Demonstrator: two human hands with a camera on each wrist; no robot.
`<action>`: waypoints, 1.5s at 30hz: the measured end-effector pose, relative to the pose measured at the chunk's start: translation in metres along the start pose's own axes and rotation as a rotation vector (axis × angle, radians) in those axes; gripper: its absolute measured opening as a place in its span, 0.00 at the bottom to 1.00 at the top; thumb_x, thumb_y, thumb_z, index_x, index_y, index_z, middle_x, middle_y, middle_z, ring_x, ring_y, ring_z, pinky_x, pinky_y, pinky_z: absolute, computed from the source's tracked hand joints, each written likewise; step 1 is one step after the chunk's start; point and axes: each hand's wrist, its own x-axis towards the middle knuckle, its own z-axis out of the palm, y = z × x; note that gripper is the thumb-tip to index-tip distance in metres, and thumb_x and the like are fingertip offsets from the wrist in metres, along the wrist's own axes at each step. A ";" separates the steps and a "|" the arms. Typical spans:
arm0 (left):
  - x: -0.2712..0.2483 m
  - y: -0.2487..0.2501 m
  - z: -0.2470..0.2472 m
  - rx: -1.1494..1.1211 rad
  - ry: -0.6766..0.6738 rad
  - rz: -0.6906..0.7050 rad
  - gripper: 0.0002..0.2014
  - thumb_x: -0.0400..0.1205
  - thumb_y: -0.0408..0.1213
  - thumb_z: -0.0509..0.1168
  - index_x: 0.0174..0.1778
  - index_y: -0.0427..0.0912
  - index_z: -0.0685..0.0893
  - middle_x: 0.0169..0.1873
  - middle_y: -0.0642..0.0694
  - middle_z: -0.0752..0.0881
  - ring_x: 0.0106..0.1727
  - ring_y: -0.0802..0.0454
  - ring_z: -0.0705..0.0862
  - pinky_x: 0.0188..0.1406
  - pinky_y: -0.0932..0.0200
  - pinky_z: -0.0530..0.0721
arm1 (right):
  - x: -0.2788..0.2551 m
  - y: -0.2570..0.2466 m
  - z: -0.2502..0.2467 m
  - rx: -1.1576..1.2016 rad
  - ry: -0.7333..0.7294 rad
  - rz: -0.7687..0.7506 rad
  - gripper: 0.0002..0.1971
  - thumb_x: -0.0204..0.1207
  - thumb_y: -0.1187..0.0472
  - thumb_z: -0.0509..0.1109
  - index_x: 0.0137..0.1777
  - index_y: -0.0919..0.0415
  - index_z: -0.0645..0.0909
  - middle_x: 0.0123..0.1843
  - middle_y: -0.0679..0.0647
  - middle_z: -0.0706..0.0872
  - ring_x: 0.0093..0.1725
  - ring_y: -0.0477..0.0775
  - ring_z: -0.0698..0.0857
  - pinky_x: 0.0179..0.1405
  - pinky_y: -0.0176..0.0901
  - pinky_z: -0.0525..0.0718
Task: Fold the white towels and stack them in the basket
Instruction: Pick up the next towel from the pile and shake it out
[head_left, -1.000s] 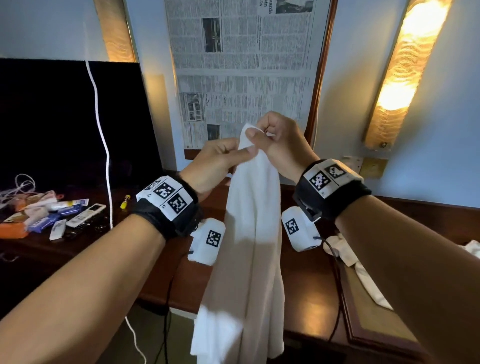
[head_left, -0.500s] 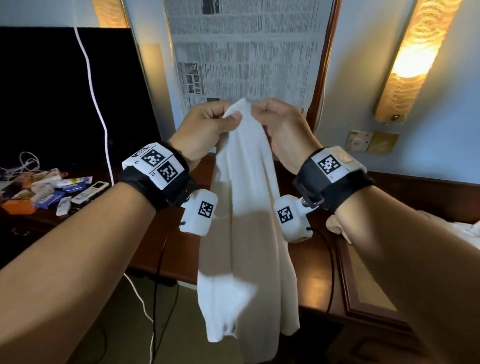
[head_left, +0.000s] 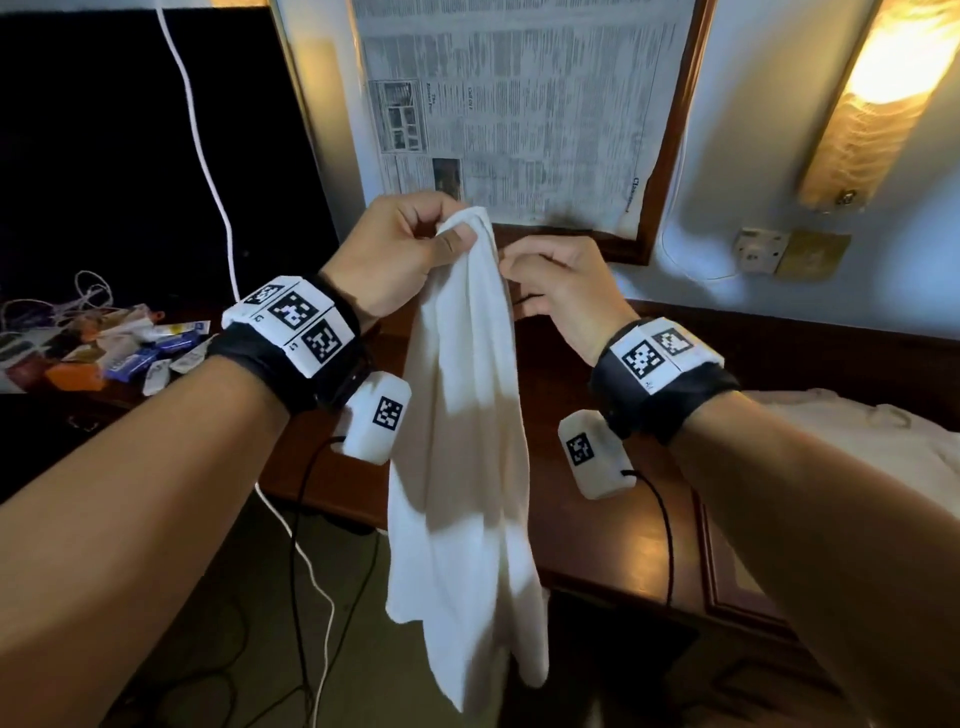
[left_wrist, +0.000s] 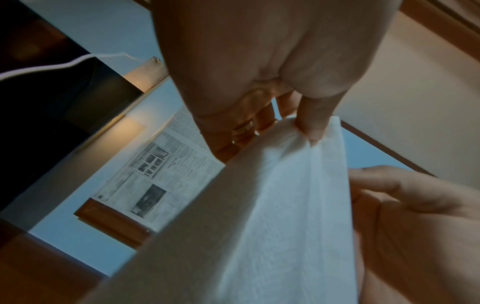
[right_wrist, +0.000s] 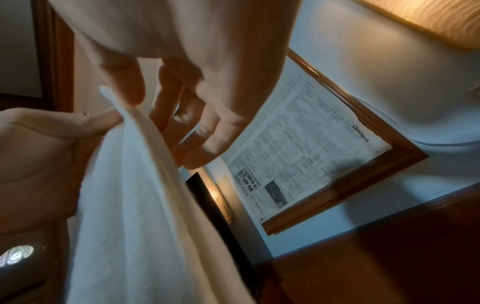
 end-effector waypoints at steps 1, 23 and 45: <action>-0.002 -0.002 -0.002 0.018 -0.002 -0.009 0.13 0.85 0.36 0.68 0.45 0.25 0.84 0.32 0.32 0.86 0.32 0.46 0.80 0.35 0.56 0.76 | 0.000 0.005 0.003 -0.026 0.014 -0.033 0.11 0.74 0.60 0.69 0.35 0.49 0.91 0.36 0.52 0.87 0.40 0.57 0.83 0.44 0.72 0.84; -0.073 -0.014 -0.062 -0.022 0.126 -0.186 0.06 0.84 0.29 0.66 0.51 0.31 0.87 0.45 0.38 0.89 0.49 0.43 0.87 0.55 0.54 0.86 | 0.000 0.021 0.092 0.515 -0.245 0.178 0.10 0.73 0.62 0.72 0.46 0.71 0.87 0.46 0.67 0.82 0.50 0.66 0.80 0.53 0.60 0.75; -0.124 -0.033 -0.152 0.158 0.778 -0.313 0.10 0.83 0.44 0.66 0.35 0.56 0.84 0.31 0.60 0.83 0.38 0.60 0.83 0.38 0.60 0.81 | -0.106 0.225 -0.003 -0.987 -0.381 0.520 0.10 0.76 0.64 0.65 0.34 0.53 0.77 0.37 0.53 0.83 0.39 0.60 0.84 0.36 0.42 0.76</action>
